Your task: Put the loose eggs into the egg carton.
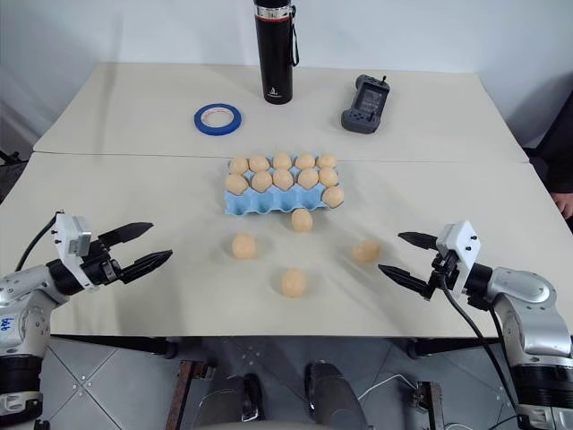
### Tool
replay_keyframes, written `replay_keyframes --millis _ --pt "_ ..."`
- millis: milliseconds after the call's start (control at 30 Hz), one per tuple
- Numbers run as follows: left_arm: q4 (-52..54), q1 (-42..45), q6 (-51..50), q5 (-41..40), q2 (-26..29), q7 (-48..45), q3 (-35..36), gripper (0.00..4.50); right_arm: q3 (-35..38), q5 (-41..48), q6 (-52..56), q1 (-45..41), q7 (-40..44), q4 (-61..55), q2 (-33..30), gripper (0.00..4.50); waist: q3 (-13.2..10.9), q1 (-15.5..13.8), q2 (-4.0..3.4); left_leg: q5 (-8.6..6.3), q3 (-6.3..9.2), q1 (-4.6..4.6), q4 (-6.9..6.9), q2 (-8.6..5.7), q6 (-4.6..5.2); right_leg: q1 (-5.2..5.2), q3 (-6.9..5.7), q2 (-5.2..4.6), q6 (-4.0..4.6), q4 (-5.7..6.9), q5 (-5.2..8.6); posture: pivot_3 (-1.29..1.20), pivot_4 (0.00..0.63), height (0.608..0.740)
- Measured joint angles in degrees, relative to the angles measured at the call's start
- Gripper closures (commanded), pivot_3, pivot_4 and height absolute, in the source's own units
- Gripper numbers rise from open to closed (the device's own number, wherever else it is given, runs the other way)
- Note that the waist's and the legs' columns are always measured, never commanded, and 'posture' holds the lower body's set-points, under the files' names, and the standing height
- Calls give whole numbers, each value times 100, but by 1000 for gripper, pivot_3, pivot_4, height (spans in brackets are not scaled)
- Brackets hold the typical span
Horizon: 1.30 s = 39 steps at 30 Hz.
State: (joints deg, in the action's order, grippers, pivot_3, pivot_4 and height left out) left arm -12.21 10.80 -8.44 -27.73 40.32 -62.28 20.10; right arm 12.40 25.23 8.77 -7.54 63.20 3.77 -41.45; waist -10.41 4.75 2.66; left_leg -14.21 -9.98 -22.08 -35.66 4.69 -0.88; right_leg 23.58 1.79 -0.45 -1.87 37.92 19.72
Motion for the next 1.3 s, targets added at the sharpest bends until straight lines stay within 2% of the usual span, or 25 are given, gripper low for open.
replay_keyframes --millis 433,767,900,1033,1133,1300 --pt "-164 151 -41 48 -66 107 -97 13 94 175 267 263 -535 -584 119 0 0 -6 0 0 1 0 -5 0 -2 0 0 0 -1 4 0 0 150 740" --pt "-205 233 -49 48 -45 -283 -240 13 447 742 1046 966 -1187 -1925 162 0 1 -29 1 -1 2 -1 -7 0 -2 -2 -1 0 -1 4 0 0 150 740" --pt "-225 377 -42 49 -21 -436 -323 13 456 791 1198 991 -1551 -2171 277 0 1 -11 1 -2 1 0 -7 0 -1 -2 -1 0 -1 6 0 0 150 740" --pt "-288 569 -25 80 3 -739 -564 13 175 441 1266 463 -2263 -2081 708 0 2 17 2 1 0 1 -10 0 -6 0 1 1 0 12 -1 0 150 740" --pt "-289 620 -25 95 -14 -921 -773 13 -256 78 1265 212 -2488 -1831 842 0 2 -1 2 2 0 -3 -8 0 -6 3 -1 1 1 8 1 0 150 740" --pt "-287 624 -27 94 -13 -1057 -779 13 -490 -298 1182 116 -2623 -1318 986 0 2 -11 2 -4 -2 -10 -11 0 -8 6 0 1 -5 4 7 0 150 740"
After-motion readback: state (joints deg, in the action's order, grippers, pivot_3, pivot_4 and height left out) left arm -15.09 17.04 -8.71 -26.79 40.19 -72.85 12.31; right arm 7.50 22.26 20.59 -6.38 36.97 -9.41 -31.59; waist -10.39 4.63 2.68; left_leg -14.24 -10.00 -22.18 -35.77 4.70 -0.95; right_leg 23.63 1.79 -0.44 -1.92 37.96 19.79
